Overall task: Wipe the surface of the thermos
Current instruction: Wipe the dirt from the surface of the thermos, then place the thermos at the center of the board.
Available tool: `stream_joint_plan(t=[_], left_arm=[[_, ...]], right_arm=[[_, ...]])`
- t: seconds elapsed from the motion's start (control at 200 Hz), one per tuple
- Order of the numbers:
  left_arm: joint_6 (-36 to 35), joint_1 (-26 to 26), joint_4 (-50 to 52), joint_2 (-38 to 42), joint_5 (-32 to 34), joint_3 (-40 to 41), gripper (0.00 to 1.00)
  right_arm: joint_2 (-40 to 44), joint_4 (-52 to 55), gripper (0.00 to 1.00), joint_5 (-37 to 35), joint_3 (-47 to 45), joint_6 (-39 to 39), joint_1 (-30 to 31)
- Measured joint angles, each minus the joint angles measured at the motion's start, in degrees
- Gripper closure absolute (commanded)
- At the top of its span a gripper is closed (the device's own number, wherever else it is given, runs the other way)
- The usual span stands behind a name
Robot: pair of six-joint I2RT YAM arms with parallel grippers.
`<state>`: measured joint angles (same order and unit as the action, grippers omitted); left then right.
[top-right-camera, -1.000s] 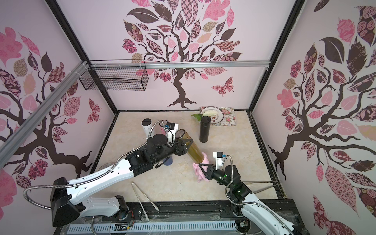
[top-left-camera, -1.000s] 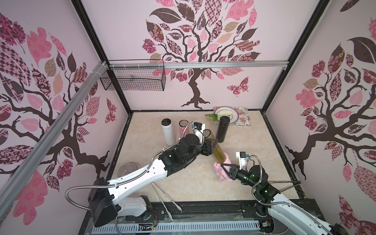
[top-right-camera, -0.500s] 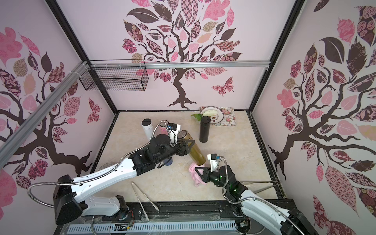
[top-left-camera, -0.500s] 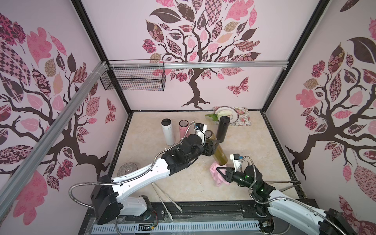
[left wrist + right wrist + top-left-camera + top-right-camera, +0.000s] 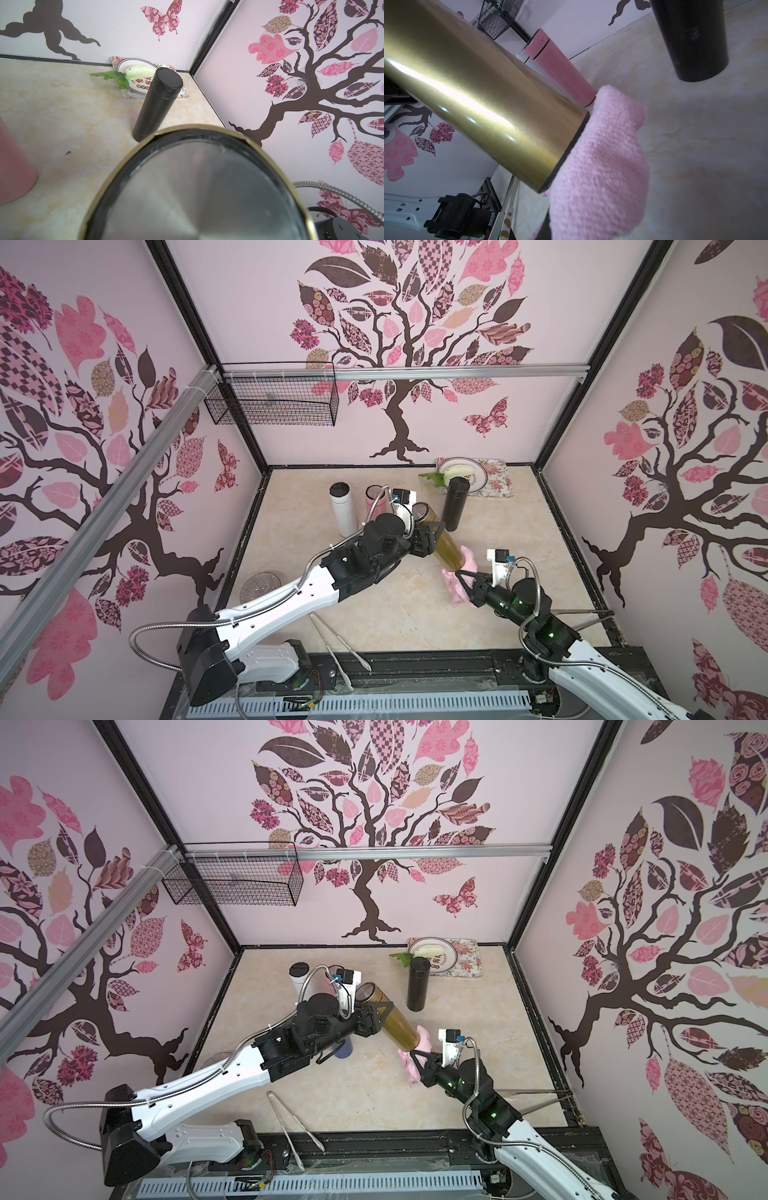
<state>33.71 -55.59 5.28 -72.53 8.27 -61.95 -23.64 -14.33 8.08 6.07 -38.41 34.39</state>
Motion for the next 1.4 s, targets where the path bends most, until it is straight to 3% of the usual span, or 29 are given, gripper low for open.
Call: stream_joint_plan(t=[0.16, 0.345, 0.685, 1.03, 1.396], left_arm=[[0.2, 0.02, -1.31, 2.19, -0.55, 1.64, 1.0], [0.22, 0.15, -2.05, 3.43, -0.48, 4.31, 1.0], [-0.33, 0.22, -3.96, 3.32, 1.27, 5.79, 1.0], [-1.14, 0.22, -6.01, -0.9, 1.75, 5.49, 1.0], [-5.27, 0.17, 0.59, -2.93, 7.19, 2.21, 1.0]], right_arm=[[-0.66, -6.29, 1.0, 1.18, -1.03, -3.69, -3.56], [-12.5, -23.02, 1.0, 6.51, -5.73, -10.45, -3.87], [-23.52, -32.15, 1.0, 14.99, -5.6, -14.58, -3.93], [-23.12, -26.49, 1.0, 15.87, -5.2, -12.68, -3.89], [-12.79, -12.5, 1.0, 2.12, -1.01, -7.56, -4.61]])
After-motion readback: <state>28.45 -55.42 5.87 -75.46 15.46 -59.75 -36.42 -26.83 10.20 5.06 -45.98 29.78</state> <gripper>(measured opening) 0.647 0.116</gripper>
